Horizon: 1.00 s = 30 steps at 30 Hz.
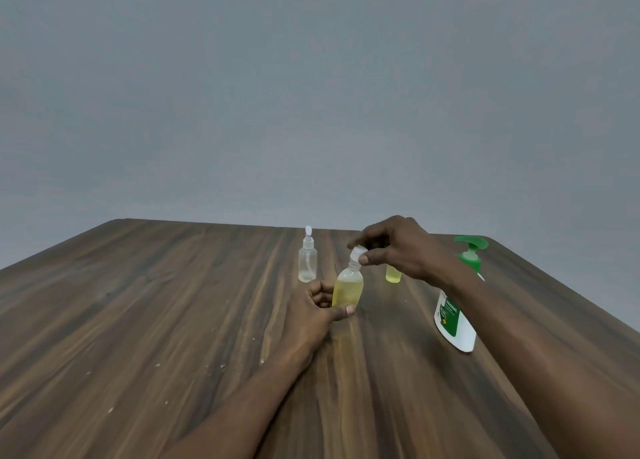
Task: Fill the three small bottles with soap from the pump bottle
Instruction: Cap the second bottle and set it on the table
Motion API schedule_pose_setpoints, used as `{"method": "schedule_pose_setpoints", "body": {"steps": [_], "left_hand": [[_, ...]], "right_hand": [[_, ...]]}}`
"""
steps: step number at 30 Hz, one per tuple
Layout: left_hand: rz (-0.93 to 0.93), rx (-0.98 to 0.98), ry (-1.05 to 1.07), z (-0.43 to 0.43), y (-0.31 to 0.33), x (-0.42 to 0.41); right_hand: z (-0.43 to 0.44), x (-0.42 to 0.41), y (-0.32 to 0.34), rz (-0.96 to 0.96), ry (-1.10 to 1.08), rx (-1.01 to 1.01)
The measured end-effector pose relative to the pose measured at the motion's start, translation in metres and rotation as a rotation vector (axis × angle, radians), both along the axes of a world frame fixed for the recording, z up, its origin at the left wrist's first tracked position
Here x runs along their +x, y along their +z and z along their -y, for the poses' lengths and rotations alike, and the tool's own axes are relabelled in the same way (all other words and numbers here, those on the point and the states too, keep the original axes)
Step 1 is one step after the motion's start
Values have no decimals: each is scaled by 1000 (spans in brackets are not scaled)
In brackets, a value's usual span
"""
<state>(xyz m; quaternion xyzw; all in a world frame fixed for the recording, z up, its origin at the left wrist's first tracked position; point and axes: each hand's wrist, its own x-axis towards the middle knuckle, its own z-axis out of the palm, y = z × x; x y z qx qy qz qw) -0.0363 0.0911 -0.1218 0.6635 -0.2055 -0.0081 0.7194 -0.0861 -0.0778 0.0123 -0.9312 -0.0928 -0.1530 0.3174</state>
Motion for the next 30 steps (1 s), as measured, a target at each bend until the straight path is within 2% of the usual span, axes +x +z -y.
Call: {"method": "schedule_pose_setpoints", "body": {"steps": [5, 9, 13, 16, 20, 24, 27, 30], "left_hand": [[14, 39, 2, 0, -1, 1], [56, 110, 16, 1, -3, 2], [86, 147, 9, 1, -2, 1], [77, 145, 10, 0, 0, 2], [61, 126, 16, 0, 0, 3], [69, 150, 9, 1, -1, 2], [67, 151, 10, 2, 0, 2], [51, 124, 11, 2, 1, 3]], "right_hand": [[-5, 4, 5, -46, 1, -207], [-10, 8, 7, -96, -17, -275], [-16, 13, 5, -127, -144, -390], [-15, 11, 10, -123, -113, -416], [-10, 4, 16, -127, 66, -495], [-11, 10, 4, -125, -26, -455], [-9, 16, -1, -40, -137, -552], [-8, 9, 6, -65, -2, -476]]}}
